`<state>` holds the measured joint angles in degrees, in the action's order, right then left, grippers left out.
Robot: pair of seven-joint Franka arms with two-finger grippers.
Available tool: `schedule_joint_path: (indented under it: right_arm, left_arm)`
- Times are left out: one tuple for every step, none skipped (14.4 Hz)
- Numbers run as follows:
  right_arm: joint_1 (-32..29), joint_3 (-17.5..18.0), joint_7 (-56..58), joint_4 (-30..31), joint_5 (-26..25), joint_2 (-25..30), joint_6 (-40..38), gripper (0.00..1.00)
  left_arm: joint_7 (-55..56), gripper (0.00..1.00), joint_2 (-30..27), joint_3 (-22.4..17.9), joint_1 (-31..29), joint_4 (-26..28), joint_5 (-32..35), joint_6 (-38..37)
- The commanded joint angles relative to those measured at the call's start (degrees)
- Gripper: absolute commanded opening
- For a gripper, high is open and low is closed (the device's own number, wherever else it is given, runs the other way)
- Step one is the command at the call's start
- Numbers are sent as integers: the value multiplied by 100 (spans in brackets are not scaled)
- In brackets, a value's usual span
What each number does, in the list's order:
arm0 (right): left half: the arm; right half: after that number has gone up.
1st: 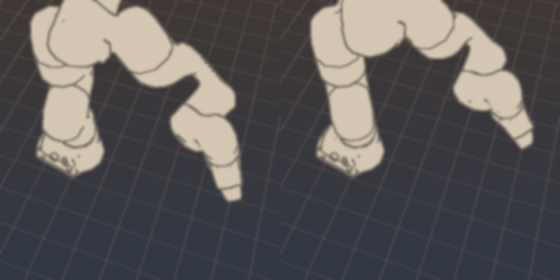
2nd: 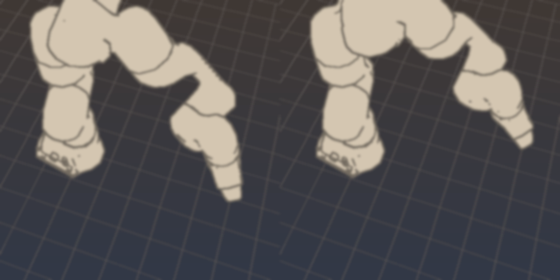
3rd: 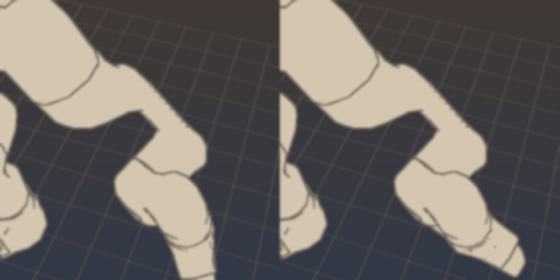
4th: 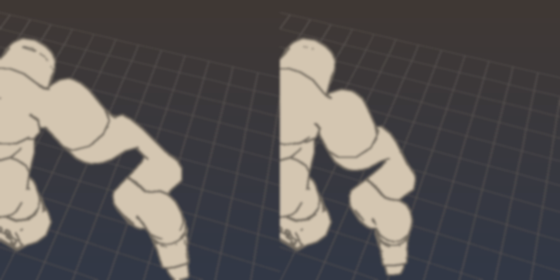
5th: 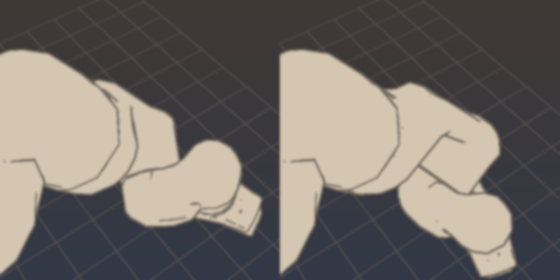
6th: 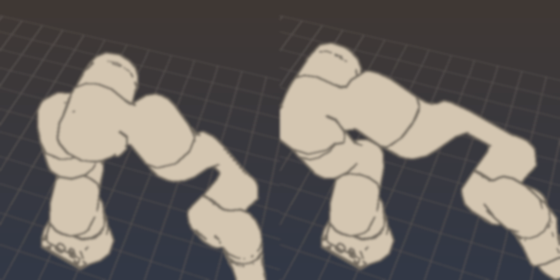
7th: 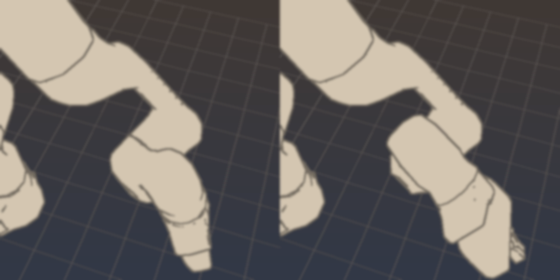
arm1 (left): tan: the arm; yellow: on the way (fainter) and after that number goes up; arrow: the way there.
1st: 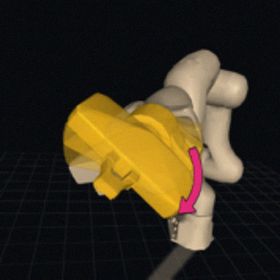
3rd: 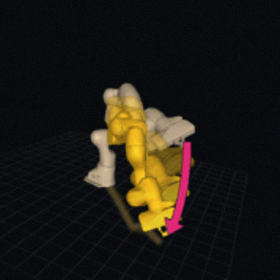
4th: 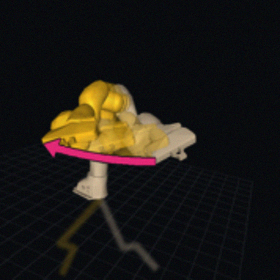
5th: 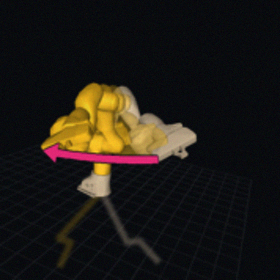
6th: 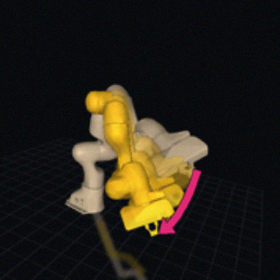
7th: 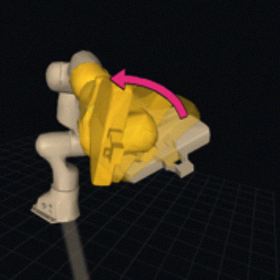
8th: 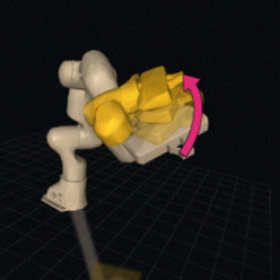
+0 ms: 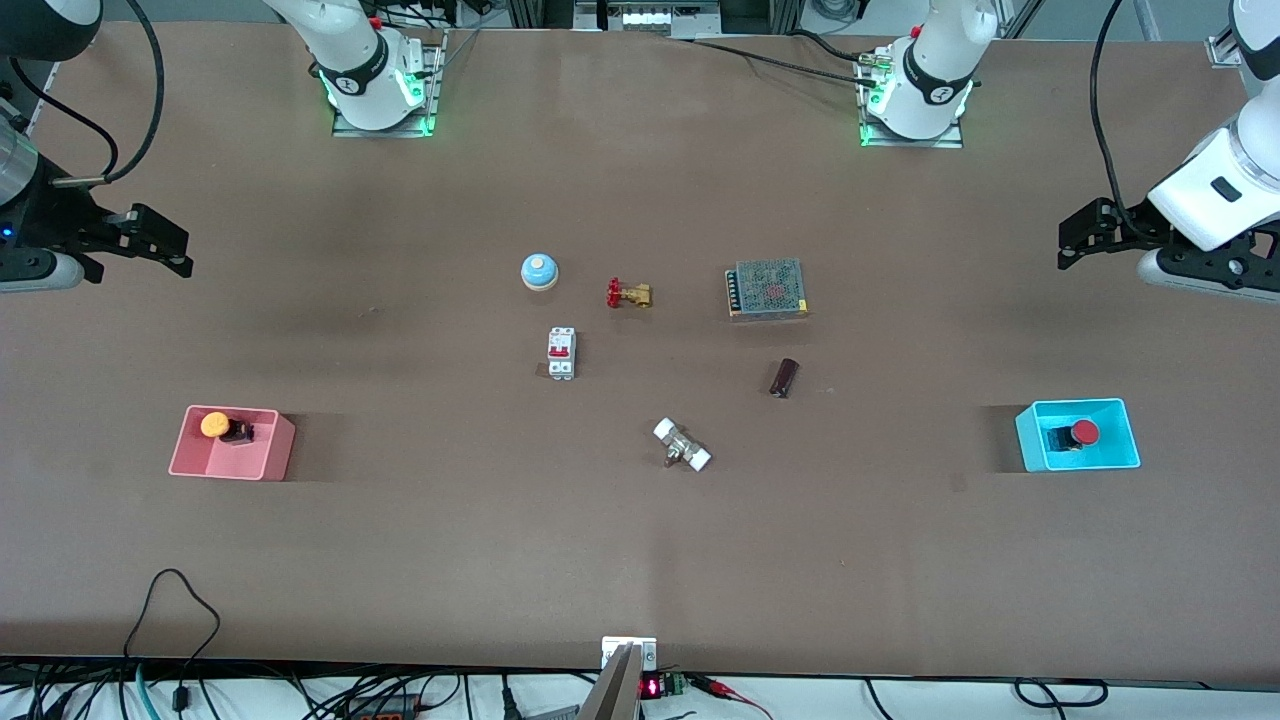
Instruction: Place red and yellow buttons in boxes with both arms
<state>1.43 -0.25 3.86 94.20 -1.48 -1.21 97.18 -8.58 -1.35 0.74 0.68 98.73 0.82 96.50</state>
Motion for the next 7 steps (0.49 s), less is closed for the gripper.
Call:
schedule_joint_path:
  right_arm:
    - [42, 7, -140, -183, -54, -73, -155, 100]
    - [33, 7, -139, -183, -36, -73, -147, 100]
    - [33, 7, -139, -183, -36, -73, -147, 100]
    - [33, 7, -139, -183, -36, -73, -147, 100]
    - [33, 7, -148, -183, -36, -81, -147, 100]
    - [24, 7, -148, -183, -45, -81, -155, 100]
    - [24, 7, -140, -183, -45, -108, -147, 100]
  left_arm:
    - [-39, 100, -85, -4, -7, -11, -38, -70]
    - [-39, 100, -85, -4, -7, -11, -38, -70]
    - [-39, 100, -85, 5, -7, -11, -38, -70]
    - [-39, 100, -85, -3, -7, -11, -38, -79]
    - [-39, 100, -85, -4, -7, -11, -38, -79]
    - [-39, 100, -85, -4, -7, -11, -38, -79]
    - [-48, 100, -85, -4, -7, -11, -38, -79]
